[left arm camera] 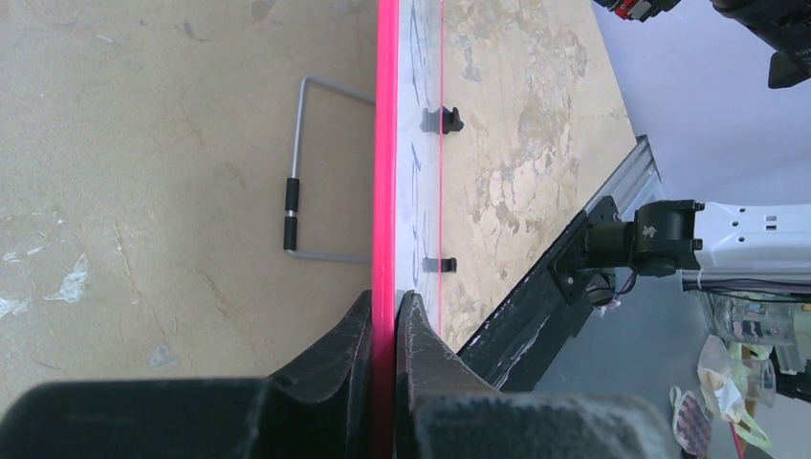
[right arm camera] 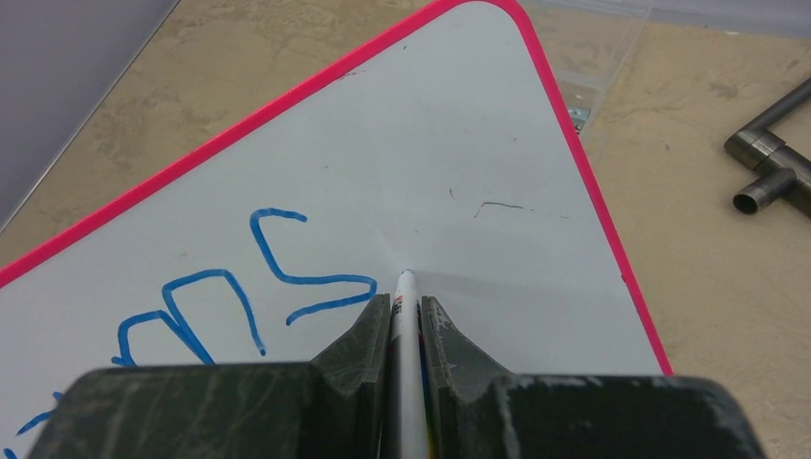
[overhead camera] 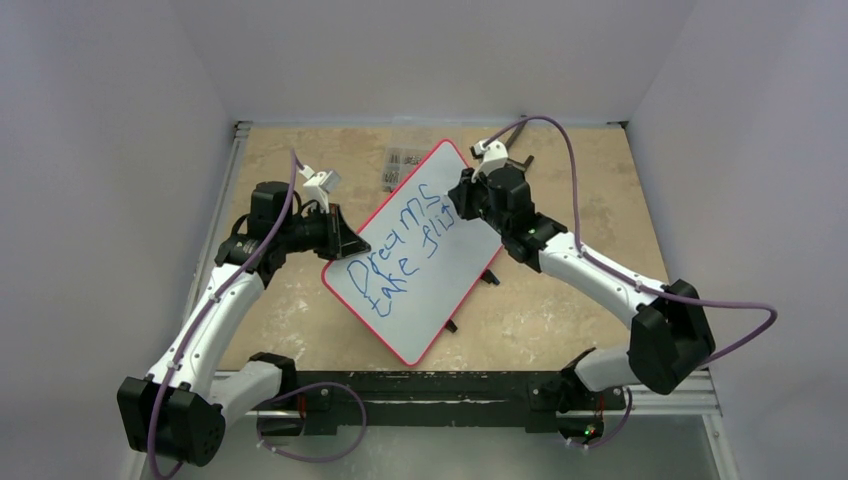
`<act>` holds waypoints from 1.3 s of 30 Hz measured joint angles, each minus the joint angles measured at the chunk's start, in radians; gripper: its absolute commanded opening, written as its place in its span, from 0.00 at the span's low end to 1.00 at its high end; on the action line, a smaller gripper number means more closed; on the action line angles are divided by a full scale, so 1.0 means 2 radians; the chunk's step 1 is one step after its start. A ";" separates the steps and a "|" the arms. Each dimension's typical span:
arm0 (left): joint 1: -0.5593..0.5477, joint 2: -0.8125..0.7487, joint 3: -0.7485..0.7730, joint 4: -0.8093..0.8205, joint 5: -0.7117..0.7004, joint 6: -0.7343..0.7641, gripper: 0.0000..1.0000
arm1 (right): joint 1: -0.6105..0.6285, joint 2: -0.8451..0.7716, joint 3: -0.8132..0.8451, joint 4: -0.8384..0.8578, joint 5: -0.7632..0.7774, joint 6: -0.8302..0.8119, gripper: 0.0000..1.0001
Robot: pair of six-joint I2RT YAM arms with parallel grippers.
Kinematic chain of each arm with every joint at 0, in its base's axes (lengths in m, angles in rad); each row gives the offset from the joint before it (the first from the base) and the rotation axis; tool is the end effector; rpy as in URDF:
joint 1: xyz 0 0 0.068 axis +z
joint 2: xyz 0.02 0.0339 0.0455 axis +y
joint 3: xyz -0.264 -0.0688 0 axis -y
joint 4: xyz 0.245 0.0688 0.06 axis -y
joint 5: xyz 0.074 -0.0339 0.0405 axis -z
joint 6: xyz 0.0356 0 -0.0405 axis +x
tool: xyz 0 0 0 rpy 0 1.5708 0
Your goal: Write a sentence on the whiteboard
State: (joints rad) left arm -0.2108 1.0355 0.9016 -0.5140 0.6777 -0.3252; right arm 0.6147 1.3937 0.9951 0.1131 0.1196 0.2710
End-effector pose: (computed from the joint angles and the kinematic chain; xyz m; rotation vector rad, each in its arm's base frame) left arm 0.2078 -0.0673 0.3059 0.2607 2.2315 -1.0435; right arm 0.2700 0.1854 0.3028 -0.2388 1.8694 0.5021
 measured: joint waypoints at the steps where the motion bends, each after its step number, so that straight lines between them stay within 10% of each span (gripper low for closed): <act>1: 0.000 0.000 0.000 -0.001 -0.001 0.000 0.00 | 0.000 0.002 0.000 0.001 0.000 0.000 0.00; 39: 0.000 0.000 0.000 -0.005 -0.005 -0.002 0.00 | -0.004 -0.015 -0.053 0.031 0.010 0.013 0.00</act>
State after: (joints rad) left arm -0.2108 1.0359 0.9016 -0.5247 0.6685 -0.3298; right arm 0.6067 1.3636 0.8894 0.1749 0.1387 0.2970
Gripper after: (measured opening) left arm 0.054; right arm 0.096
